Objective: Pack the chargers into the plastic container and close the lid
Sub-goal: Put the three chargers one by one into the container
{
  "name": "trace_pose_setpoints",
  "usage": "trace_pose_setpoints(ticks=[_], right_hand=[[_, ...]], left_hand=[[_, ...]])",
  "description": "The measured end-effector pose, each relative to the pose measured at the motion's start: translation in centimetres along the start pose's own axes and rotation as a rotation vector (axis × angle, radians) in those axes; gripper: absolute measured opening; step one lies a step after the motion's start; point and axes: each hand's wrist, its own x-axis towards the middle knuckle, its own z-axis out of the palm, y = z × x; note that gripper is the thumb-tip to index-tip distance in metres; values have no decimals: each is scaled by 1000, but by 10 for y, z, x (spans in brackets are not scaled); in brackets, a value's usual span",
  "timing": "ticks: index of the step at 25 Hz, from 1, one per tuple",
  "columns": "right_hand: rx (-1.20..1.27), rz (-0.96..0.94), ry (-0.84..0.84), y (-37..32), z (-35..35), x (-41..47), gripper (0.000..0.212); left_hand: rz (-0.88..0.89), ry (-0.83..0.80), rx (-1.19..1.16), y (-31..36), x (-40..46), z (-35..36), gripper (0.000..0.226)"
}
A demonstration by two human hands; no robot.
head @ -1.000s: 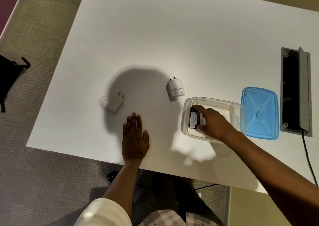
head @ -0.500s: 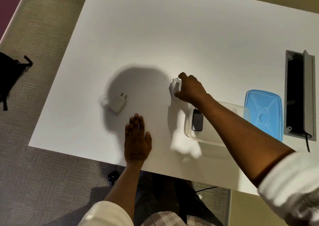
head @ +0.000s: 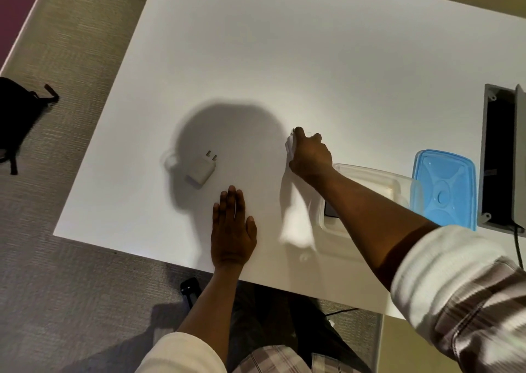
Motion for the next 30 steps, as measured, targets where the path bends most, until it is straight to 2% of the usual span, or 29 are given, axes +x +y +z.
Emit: trace_pose_setpoints(ticks=[4, 9, 14, 23, 30], right_hand=[[52, -38, -35, -4, -20, -6, 57], [155, -115, 96, 6, -64, -44, 74], [111, -10, 101, 43, -81, -95, 81], [144, 178, 19, 113, -36, -134, 90], [148, 244, -40, 134, -3, -112, 82]], left_hand=[[3, -9, 20, -2, 0, 1, 67], [7, -27, 32, -1, 0, -1, 66], [4, -33, 30, 1, -1, -3, 66], [9, -13, 25, 0, 1, -2, 67], [17, -5, 7, 0, 0, -2, 67]])
